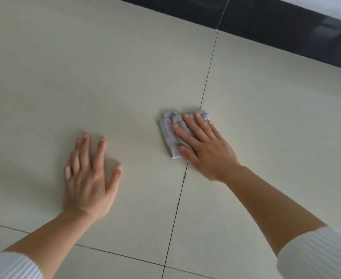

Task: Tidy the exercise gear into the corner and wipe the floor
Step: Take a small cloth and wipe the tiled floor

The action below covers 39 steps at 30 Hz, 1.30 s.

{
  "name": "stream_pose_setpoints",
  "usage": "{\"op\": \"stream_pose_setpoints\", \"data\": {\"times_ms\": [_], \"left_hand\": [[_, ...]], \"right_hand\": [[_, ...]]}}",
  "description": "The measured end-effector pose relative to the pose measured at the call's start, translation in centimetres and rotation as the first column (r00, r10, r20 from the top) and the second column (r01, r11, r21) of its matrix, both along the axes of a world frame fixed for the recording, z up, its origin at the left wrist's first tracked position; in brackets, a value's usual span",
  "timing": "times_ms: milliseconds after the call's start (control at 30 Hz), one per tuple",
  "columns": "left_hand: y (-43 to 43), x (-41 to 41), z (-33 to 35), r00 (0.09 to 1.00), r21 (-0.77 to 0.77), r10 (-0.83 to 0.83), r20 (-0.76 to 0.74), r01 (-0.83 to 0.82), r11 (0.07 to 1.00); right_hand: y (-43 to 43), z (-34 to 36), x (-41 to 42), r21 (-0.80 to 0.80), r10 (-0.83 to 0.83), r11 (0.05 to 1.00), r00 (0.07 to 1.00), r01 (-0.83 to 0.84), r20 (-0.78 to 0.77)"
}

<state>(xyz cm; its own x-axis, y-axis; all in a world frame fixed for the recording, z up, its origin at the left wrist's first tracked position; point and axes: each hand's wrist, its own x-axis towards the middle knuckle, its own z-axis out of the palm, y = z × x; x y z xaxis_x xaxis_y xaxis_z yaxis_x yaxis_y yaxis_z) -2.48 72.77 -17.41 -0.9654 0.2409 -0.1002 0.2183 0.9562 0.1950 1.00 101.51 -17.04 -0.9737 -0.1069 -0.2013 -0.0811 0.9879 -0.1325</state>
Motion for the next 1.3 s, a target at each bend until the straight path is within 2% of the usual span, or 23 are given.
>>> {"op": "stream_pose_setpoints", "data": {"times_ms": [67,133,200,267,400,533,600,667,733,800,867,967,1033,1067,1100,1167,1233,1300], "left_hand": [[0.1,-0.1,0.0,1.000,0.012,0.001,0.012,-0.002,1.000],[0.0,-0.1,0.0,1.000,0.027,-0.003,0.019,0.002,1.000],[0.0,-0.1,-0.1,1.000,0.039,-0.011,0.011,0.011,0.999],[-0.1,-0.2,-0.2,1.000,0.056,-0.009,-0.007,0.010,0.998],[-0.3,-0.3,-0.2,0.999,0.069,-0.047,-0.007,0.047,0.996],[-1.5,-1.1,0.5,0.971,0.042,-0.168,0.170,0.163,0.986],[-3.3,-0.3,0.8,0.942,0.052,-0.215,0.257,0.209,0.977],[-5.3,1.6,0.9,0.924,0.002,-0.279,0.260,0.289,0.957],[-6.5,3.6,1.1,0.900,-0.039,-0.314,0.303,0.341,0.939],[-6.6,5.2,1.6,0.878,-0.040,-0.343,0.333,0.377,0.925],[-6.7,6.7,2.1,0.863,-0.032,-0.398,0.312,0.428,0.903],[-7.4,9.9,2.0,0.847,-0.067,-0.428,0.316,0.469,0.880],[-7.5,11.5,2.0,0.844,-0.072,-0.410,0.346,0.460,0.885],[-7.4,11.8,2.1,0.845,-0.074,-0.398,0.357,0.451,0.890],[-7.3,11.8,2.0,0.845,-0.087,-0.388,0.368,0.446,0.891],[-6.9,11.7,2.4,0.840,-0.131,-0.376,0.392,0.455,0.881],[-6.6,11.4,2.7,0.831,-0.186,-0.377,0.410,0.480,0.857],[-6.2,11.3,3.2,0.814,-0.254,-0.375,0.445,0.516,0.818]], "right_hand": [[1.9,0.1,0.9,-0.004,-0.314,0.949,0.949,0.315,0.012],[2.2,0.3,1.5,-0.028,-0.592,0.804,0.804,0.594,0.059],[0.6,0.5,1.6,-0.043,-0.712,0.695,0.696,0.717,0.095],[-3.0,0.6,2.1,-0.056,-0.692,0.714,0.716,0.698,0.094],[-11.2,0.7,5.8,-0.113,-0.504,0.854,0.861,0.508,0.063],[-17.5,0.4,12.5,-0.130,-0.347,0.928,0.937,0.349,0.043],[-18.6,0.3,16.0,-0.127,-0.224,0.966,0.974,0.224,0.013],[-17.3,0.5,19.2,-0.114,-0.102,0.988,0.994,0.106,0.041],[-14.5,1.1,22.2,-0.068,-0.163,0.984,0.985,0.167,0.061],[-11.1,1.7,25.0,-0.016,-0.432,0.900,0.896,0.436,0.100],[-8.6,2.4,27.6,-0.011,-0.680,0.725,0.719,0.688,0.146],[-8.2,2.7,29.8,0.002,-0.857,0.482,0.471,0.876,0.211],[-10.3,2.3,29.2,-0.004,-0.906,0.373,0.365,0.928,0.217],[-12.0,2.0,28.6,0.001,-0.908,0.379,0.372,0.925,0.193],[-14.0,1.8,28.1,-0.007,-0.891,0.432,0.428,0.902,0.152],[-18.8,1.7,27.6,-0.075,-0.772,0.625,0.630,0.777,0.083],[-23.6,1.8,28.4,-0.067,-0.576,0.811,0.813,0.581,0.081],[-26.0,1.9,29.8,-0.083,-0.395,0.911,0.913,0.403,0.103]]}}
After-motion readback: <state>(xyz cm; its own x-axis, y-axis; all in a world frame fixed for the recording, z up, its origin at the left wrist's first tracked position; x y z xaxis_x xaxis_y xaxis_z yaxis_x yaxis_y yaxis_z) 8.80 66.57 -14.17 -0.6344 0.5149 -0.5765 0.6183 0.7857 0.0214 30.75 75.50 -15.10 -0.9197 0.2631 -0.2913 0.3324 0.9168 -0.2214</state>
